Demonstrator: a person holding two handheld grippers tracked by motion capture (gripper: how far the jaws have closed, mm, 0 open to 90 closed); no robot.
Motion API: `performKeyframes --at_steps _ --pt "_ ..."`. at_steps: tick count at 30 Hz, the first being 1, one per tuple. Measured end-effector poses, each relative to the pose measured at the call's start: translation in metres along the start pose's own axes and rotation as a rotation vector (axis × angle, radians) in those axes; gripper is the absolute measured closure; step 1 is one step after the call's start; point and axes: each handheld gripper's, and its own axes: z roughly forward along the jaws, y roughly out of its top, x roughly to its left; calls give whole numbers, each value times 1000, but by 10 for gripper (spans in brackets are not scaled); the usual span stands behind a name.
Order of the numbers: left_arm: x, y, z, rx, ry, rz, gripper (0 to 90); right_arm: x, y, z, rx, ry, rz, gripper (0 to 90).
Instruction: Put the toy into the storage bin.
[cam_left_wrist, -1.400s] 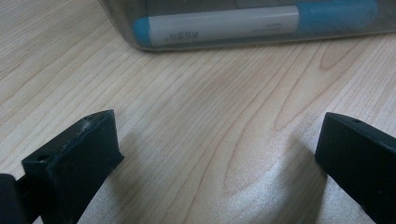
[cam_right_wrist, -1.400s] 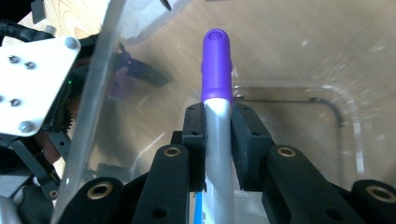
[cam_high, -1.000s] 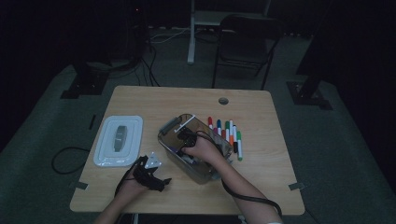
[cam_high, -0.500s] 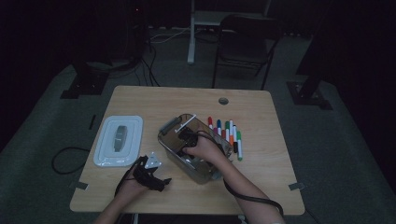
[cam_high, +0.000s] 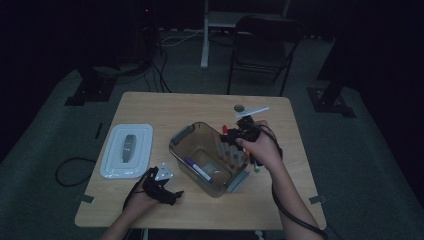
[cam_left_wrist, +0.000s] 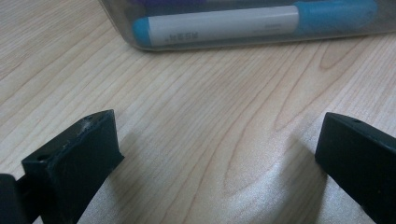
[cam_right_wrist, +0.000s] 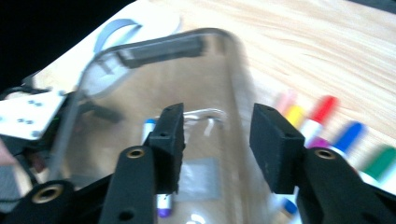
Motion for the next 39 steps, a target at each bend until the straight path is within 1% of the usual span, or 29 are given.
performKeyframes --at_steps 1,2,3,4,5,6,7,8,10,11,12,13,14,15,17,18,19,21,23,24,25,26,27,34,35,36,37,38,39 --pt "0 0 0 -2 1 -1 4 -13 -8 -7 -21 -35 27 520" --pt "0 0 0 -2 1 -1 4 -13 -8 -7 -21 -35 27 520" --pt "0 0 0 -2 1 -1 4 -25 -16 -11 -24 -70 62 520" --pt "0 0 0 -2 1 -1 4 -25 -16 -11 -24 -70 62 520" --pt "0 0 0 -2 1 -1 4 -37 -25 -13 -25 -94 96 525" --pt "0 0 0 -2 1 -1 4 -37 -25 -13 -25 -94 96 525" --pt "0 0 0 -2 1 -1 4 -47 -33 -13 -31 -110 128 534" --pt "0 0 0 -2 1 0 4 -47 -33 -13 -31 -110 128 534" --pt "0 0 0 0 1 1 4 -57 -40 -13 -33 -133 152 545" --pt "0 0 0 0 1 2 4 -66 -48 -10 -29 -158 178 550" --pt "0 0 0 0 1 2 4 -66 -48 -10 -29 -158 178 550" --pt "0 0 0 0 1 2 4 -74 -56 -6 -18 -191 198 557" --pt "0 0 0 0 1 2 4 -74 -56 -6 -18 -191 198 557" --pt "0 0 0 0 1 2 4 -81 -65 0 3 -221 221 562" --pt "0 0 0 0 1 2 4 -84 -68 2 9 -229 226 563" --pt "0 0 0 0 1 2 4 -88 -73 6 25 -248 239 563" --pt "0 0 0 0 1 2 4 -94 -82 13 44 -268 264 571" --pt "0 0 0 0 1 2 4 -96 -85 15 51 -274 269 571" --pt "0 0 0 1 1 2 4 -105 -96 26 80 -293 300 577" --pt "0 0 0 1 1 2 4 -105 -96 26 80 -293 300 577" --pt "0 0 0 0 1 2 4 -109 -101 33 97 -312 310 588" --pt "0 0 0 0 1 2 4 -109 -101 33 97 -312 310 588" --pt "0 0 0 0 1 2 4 -113 -105 37 108 -327 319 597" --pt "0 0 0 0 1 2 4 -120 -111 41 127 -354 347 626" --pt "0 0 0 0 1 2 4 -122 -113 42 135 -367 361 639" --pt "0 0 0 0 1 2 4 -122 -113 42 135 -367 361 639" --pt "0 0 0 0 1 2 4 -125 -115 41 131 -372 381 674" --pt "0 0 0 0 1 2 4 -125 -115 41 131 -372 381 674" --pt "0 0 0 0 1 2 4 -126 -115 40 129 -371 399 686"
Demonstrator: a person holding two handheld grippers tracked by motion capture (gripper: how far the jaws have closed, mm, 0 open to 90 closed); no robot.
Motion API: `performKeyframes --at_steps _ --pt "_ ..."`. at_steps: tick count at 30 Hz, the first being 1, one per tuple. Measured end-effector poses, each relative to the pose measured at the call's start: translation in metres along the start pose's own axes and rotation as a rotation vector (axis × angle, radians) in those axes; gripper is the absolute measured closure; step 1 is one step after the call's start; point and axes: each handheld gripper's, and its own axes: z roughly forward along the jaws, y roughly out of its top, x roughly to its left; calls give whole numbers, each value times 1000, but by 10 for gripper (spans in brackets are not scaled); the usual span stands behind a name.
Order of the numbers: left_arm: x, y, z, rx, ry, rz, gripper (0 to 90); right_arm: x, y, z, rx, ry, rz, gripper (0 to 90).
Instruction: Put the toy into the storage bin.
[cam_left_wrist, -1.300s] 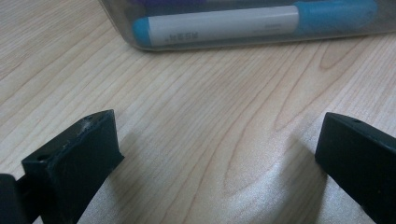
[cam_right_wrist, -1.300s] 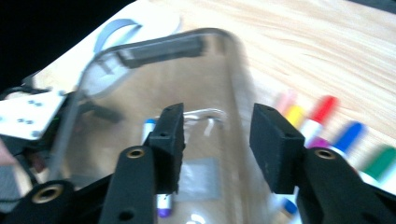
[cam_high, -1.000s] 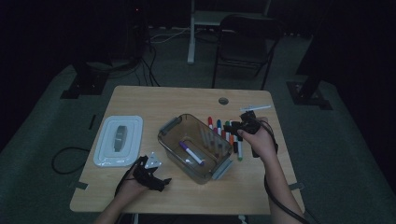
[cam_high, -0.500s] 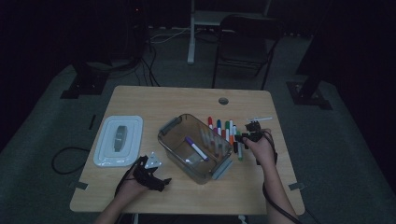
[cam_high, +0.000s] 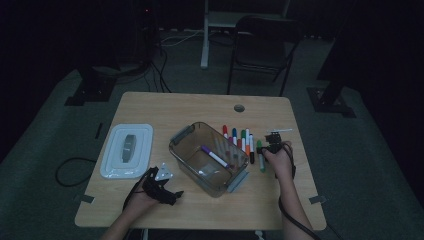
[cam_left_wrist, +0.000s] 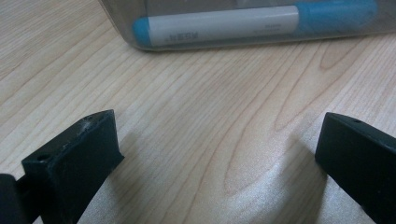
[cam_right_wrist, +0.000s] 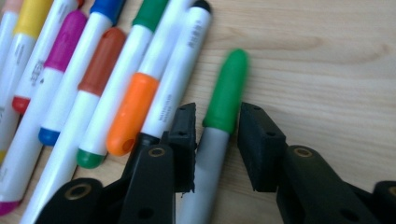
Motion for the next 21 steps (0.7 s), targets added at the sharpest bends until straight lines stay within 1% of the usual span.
performKeyframes --at_steps 1,2,3,5,7,8,9,10,11,12,13,14,15,16,17,18,19,20,21 --pt "0 0 0 0 0 -1 4 -2 0 -1 3 -9 24 724" --pt "0 0 0 0 0 0 4 -6 0 -2 -5 -20 50 731" --pt "0 0 0 0 0 0 4 -6 0 -2 -5 -20 50 735" --pt "0 0 0 0 0 0 4 -9 -1 -3 0 -10 75 736" --pt "0 0 0 0 0 -1 4 -10 -1 -8 -16 -5 85 737" --pt "0 0 0 0 0 -1 4 -9 1 -17 -32 5 78 737" --pt "0 0 0 0 0 -1 4 -9 1 -17 -32 5 78 737" --pt "0 0 0 0 -1 -1 4 -8 2 -21 -40 7 73 737" --pt "0 0 0 0 0 -1 4 -5 4 -29 -46 15 55 736" --pt "0 0 0 0 -1 -1 4 -3 6 -33 -51 24 46 737" --pt "0 0 0 0 0 -1 4 1 9 -42 -67 38 34 737" --pt "0 0 0 0 0 -1 4 9 14 -55 -84 66 4 737" --pt "0 0 0 0 -1 0 4 9 14 -55 -84 66 4 737" --pt "0 0 0 0 0 0 4 17 19 -69 -105 98 -22 738" --pt "0 0 0 0 0 0 4 17 19 -69 -105 98 -22 738" --pt "0 0 0 0 0 0 4 25 25 -81 -131 121 -53 738" --pt "0 0 0 0 0 0 4 25 25 -81 -131 121 -53 738" --pt "0 0 0 0 0 0 4 28 27 -86 -140 125 -64 738" --pt "0 0 0 0 0 -1 4 32 29 -93 -166 136 -73 738"
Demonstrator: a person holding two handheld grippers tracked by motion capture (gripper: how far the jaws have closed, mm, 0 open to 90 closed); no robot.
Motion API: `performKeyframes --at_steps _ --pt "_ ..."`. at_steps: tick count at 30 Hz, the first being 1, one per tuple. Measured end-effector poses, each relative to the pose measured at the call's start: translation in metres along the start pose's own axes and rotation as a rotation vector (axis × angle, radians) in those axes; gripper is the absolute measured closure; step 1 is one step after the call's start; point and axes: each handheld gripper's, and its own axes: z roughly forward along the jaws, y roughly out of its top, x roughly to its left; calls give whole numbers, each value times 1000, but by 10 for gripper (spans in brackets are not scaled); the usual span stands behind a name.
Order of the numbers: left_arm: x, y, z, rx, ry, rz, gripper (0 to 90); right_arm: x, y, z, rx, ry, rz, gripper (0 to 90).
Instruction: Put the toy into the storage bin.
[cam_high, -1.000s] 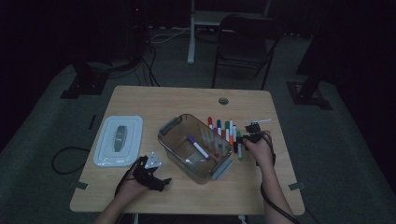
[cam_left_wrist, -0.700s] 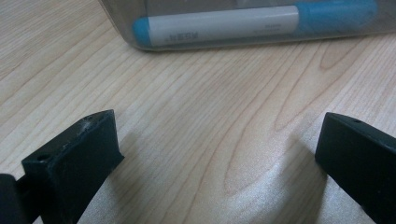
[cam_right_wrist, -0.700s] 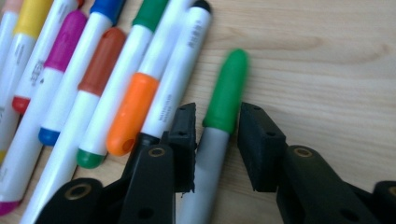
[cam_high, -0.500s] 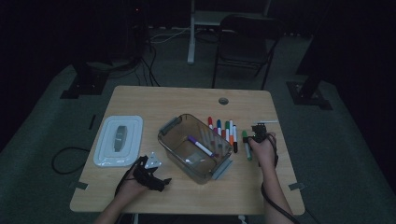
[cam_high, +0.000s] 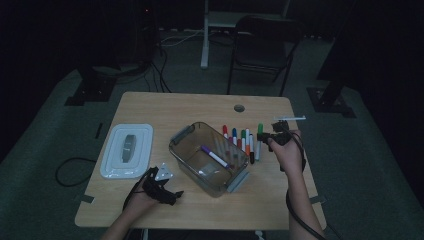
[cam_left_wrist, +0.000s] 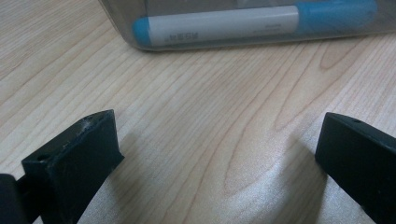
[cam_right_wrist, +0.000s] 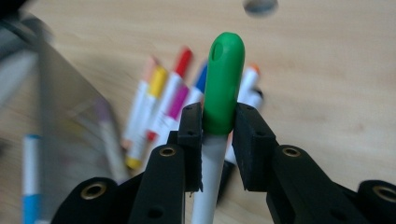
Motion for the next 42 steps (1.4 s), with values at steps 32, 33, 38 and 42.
performKeyframes --at_steps 32,33,38,42 --pt "0 0 0 -1 -1 -2 4 145 14 17 138 378 -377 738" --pt "0 0 0 0 0 -2 4 148 9 28 176 380 -383 738" --pt "0 0 0 1 0 0 4 155 0 49 259 386 -405 738" --pt "0 0 0 -1 -1 -2 4 160 -4 67 322 376 -417 738"
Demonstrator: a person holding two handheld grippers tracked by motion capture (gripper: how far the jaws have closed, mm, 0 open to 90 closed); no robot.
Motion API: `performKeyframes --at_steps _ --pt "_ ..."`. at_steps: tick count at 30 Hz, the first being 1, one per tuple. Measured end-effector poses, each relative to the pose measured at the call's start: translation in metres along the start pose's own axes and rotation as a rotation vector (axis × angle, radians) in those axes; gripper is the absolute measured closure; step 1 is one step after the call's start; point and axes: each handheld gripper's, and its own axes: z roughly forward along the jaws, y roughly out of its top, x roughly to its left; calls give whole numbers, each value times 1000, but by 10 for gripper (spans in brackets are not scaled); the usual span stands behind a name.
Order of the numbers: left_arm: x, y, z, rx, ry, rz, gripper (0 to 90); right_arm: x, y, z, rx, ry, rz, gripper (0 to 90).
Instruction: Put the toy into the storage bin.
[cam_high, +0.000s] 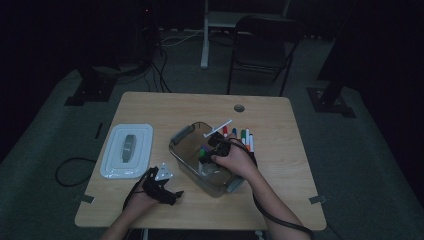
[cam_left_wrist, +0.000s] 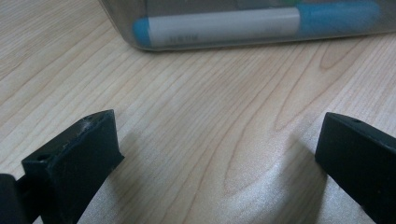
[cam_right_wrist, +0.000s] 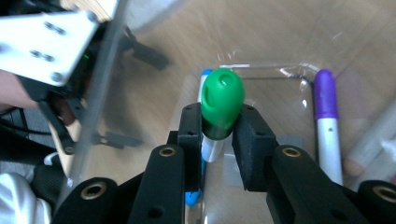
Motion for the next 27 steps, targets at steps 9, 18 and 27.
performKeyframes --at_steps 9,18,27 --pt "0 0 0 0 0 -1 4 0 15 9 89 2 -20 737" --pt "0 0 0 1 1 1 4 -1 32 36 137 13 -4 737" --pt "0 0 0 0 1 1 4 -1 31 73 264 27 5 733"
